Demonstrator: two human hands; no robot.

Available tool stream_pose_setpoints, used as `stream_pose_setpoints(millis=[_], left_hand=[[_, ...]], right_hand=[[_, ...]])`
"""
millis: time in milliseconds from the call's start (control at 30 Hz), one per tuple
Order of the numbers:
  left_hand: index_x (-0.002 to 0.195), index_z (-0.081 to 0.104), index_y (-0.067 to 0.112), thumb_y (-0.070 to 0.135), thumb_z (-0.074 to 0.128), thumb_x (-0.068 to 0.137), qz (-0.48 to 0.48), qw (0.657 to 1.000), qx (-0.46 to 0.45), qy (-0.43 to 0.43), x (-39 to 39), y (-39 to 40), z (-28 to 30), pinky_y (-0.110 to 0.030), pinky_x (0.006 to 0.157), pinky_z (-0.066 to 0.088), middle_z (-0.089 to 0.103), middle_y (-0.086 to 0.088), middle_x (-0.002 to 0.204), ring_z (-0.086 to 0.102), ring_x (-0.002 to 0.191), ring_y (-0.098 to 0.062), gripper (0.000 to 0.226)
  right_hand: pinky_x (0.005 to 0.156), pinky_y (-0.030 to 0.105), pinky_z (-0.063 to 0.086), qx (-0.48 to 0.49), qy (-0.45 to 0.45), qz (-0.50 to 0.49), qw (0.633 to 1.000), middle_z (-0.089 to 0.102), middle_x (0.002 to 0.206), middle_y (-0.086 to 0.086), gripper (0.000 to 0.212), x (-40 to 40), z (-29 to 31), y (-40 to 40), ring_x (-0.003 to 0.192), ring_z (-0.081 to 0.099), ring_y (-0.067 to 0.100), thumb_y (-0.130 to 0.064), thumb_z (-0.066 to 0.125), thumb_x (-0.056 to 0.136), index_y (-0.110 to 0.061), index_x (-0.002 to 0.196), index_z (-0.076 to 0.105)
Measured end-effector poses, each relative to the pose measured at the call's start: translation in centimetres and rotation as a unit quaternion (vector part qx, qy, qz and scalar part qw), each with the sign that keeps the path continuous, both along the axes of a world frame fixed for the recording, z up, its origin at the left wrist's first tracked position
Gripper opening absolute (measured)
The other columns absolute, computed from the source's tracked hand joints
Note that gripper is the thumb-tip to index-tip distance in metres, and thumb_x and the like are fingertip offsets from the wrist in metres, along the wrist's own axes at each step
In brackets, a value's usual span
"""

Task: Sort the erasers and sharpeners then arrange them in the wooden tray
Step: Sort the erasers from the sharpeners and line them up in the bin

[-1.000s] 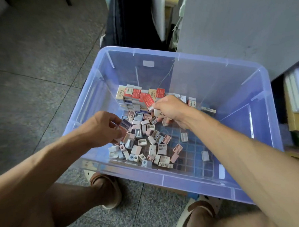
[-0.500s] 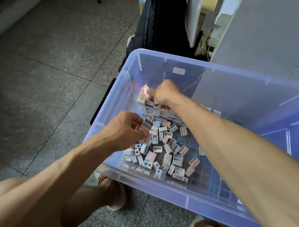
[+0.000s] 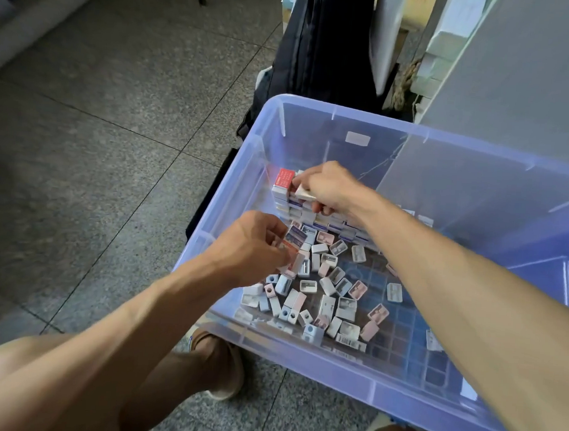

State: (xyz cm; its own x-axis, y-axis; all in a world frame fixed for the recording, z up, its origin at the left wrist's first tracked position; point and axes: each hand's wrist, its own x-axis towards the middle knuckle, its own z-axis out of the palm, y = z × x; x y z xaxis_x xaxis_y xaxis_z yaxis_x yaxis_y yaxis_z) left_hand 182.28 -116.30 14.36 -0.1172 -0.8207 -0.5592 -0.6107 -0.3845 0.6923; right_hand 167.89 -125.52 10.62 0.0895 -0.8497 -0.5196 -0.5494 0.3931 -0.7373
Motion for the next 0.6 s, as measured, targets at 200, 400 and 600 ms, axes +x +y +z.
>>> stream_pose_setpoints(millis=[200, 400, 600], left_hand=[[0.095, 0.067, 0.013, 0.009, 0.073, 0.085, -0.002, 1.0, 0.007, 0.006, -0.2, -0.1, 0.3, -0.047, 0.08, 0.059, 0.072, -0.006, 0.086, 0.072, 0.085, -0.026, 0.012], [0.093, 0.067, 0.013, 0.007, 0.072, 0.086, -0.004, 1.0, 0.005, 0.004, -0.2, 0.0, 0.6, -0.049, 0.079, 0.058, 0.073, -0.009, 0.09, 0.071, 0.087, -0.028, 0.011], [0.093, 0.068, 0.013, 0.012, 0.074, 0.085, -0.01, 1.0, -0.006, 0.001, -0.2, -0.2, 0.3, -0.048, 0.077, 0.058, 0.072, -0.01, 0.092, 0.071, 0.086, -0.029, 0.01]], right_hand=[[0.047, 0.017, 0.049, -0.018, -0.013, -0.105, 0.994, 0.069, 0.084, 0.004, 0.013, -2.7, 0.1, 1.3, 0.067, 0.065, 0.011, -0.009, 0.062, 0.093, -0.01, 0.099, 0.073], [0.051, 0.019, 0.052, -0.033, -0.058, -0.278, 0.958, 0.074, 0.085, 0.004, 0.005, -2.0, -1.4, 1.3, 0.065, 0.066, 0.011, -0.015, 0.078, 0.085, -0.013, 0.087, 0.073], [0.075, 0.034, 0.063, -0.055, -0.055, -0.316, 0.945, 0.075, 0.087, 0.004, 0.014, 0.1, -3.1, 0.4, 0.078, 0.073, 0.017, -0.018, 0.08, 0.084, -0.021, 0.076, 0.068]])
